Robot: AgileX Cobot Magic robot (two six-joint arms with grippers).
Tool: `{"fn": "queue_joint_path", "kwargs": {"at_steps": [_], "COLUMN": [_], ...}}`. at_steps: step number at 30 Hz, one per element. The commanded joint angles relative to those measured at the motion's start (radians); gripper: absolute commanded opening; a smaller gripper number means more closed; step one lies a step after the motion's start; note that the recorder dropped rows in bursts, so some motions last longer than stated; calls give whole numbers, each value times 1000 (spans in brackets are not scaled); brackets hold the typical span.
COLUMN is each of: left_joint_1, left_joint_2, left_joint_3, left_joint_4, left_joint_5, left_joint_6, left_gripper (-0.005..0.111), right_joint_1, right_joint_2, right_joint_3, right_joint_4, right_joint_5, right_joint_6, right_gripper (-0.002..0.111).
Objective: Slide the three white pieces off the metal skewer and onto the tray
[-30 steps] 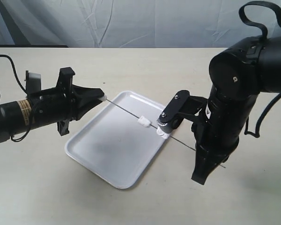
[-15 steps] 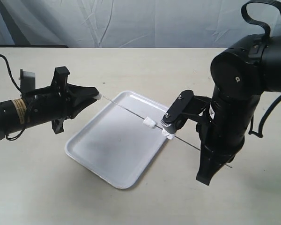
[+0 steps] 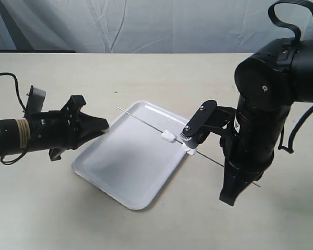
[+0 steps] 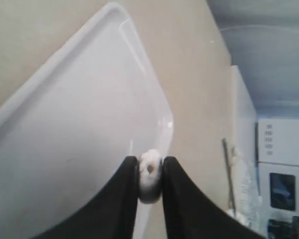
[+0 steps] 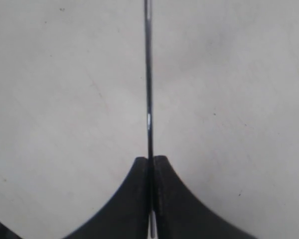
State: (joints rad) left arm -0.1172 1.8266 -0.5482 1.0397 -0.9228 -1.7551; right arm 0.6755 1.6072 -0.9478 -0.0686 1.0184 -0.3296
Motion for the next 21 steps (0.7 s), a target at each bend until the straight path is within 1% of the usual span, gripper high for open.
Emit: {"fn": "queue_joint_path", "kwargs": {"at_steps": [1, 5, 9, 11, 14, 15, 17, 21], "left_joint_1": [-12, -54, -112, -136, -155, -155, -155, -146], "left_joint_2": [3, 3, 3, 3, 3, 3, 3, 3], "left_joint_3": [0, 0, -2, -10, -31, -38, -42, -42], "left_joint_4": [98, 89, 31, 18, 30, 30, 28, 32], "left_joint_5": [73, 76, 147, 177, 193, 188, 171, 31], "left_joint_6": [13, 56, 120, 143, 143, 143, 134, 108], "left_gripper": [18, 18, 18, 22, 33, 36, 36, 35], "right_joint_1": [-1, -1, -1, -1, -1, -1, -1, -1], "right_joint_2": [-10, -10, -10, -10, -10, -10, -10, -8], "right_joint_3": [5, 5, 5, 5, 5, 5, 5, 5], "right_joint_4": [-11, -11, -6, -2, -1, -1, -1, 1], "right_joint_5": [-4, -8, -16, -20, -22, -22, -29, -86], "right_joint_6": [15, 17, 26, 28, 37, 41, 42, 66], "right_gripper": [-1, -1, -1, -1, -1, -1, -1, -1]}}
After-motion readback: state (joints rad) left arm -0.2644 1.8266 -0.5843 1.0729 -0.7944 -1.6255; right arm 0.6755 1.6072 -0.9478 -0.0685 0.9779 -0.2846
